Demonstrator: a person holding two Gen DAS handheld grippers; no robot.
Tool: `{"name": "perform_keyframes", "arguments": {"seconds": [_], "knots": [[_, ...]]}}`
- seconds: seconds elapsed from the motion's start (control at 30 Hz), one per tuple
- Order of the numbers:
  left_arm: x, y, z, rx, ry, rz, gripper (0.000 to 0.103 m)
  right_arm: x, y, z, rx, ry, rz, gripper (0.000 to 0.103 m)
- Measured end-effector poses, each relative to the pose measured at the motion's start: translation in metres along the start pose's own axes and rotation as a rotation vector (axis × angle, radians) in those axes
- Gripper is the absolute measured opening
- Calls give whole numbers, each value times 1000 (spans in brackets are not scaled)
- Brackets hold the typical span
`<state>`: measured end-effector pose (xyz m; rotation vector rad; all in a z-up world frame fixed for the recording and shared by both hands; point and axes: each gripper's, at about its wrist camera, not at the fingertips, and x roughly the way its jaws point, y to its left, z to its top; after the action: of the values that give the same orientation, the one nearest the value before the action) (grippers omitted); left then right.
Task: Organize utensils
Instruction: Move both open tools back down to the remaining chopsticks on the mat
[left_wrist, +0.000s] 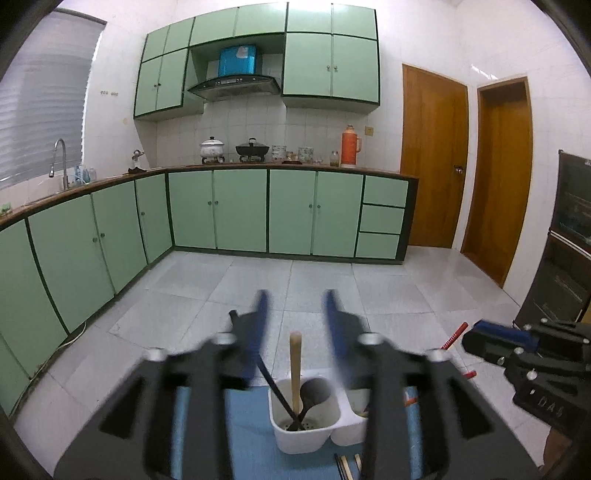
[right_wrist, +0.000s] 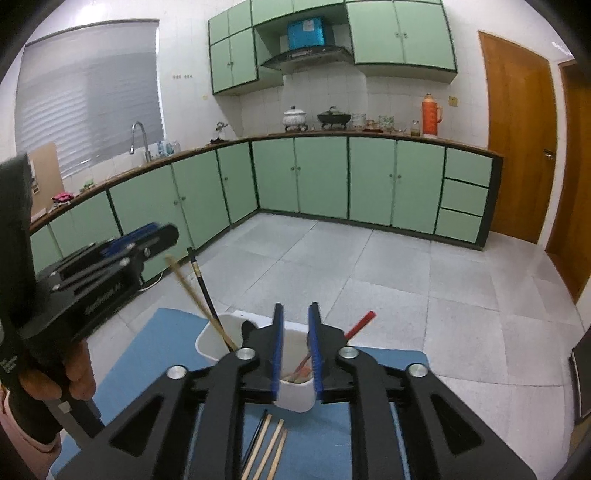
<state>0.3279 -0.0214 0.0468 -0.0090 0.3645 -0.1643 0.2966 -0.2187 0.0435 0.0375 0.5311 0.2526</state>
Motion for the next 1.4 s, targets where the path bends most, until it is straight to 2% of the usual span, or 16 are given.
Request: {"name": "perform_keyframes", "arguments": {"seconds": [0.07, 0.17, 0.27, 0.33, 0.47, 0.67, 0.83, 1.2, 1.23, 1.4], "knots": [[-8, 2, -2, -1, -8, 0, 43, -10, -2, -3, 0, -26, -22, 36], [-25, 2, -8, 4, -16, 7, 54, -27, -3, -13, -10, -50, -52, 43], [-44, 1, -19, 7, -14, 9, 65, -46, -1, -30, -15, -73, -77, 55], [-60, -2, -33, 19, -4, 12, 75, -57, 0, -45, -6, -74, -84, 59], [-85, -7, -66, 30, 51, 17, 82, -76, 3, -84, 25, -52, -90, 64], [-112, -12, -130, 39, 180, 30, 86, -89, 6, -144, 76, 25, -105, 65], [-124, -11, -176, 31, 280, 43, 89, -92, 10, -196, 118, 106, -108, 70], [-135, -6, -244, 40, 433, 53, 90, -88, 33, -273, 120, 239, -116, 70], [-136, -6, -250, 41, 448, 52, 90, -87, 35, -276, 117, 244, -112, 70], [-137, -6, -265, 42, 476, 49, 90, -81, 54, -288, 78, 262, -76, 51]]}}
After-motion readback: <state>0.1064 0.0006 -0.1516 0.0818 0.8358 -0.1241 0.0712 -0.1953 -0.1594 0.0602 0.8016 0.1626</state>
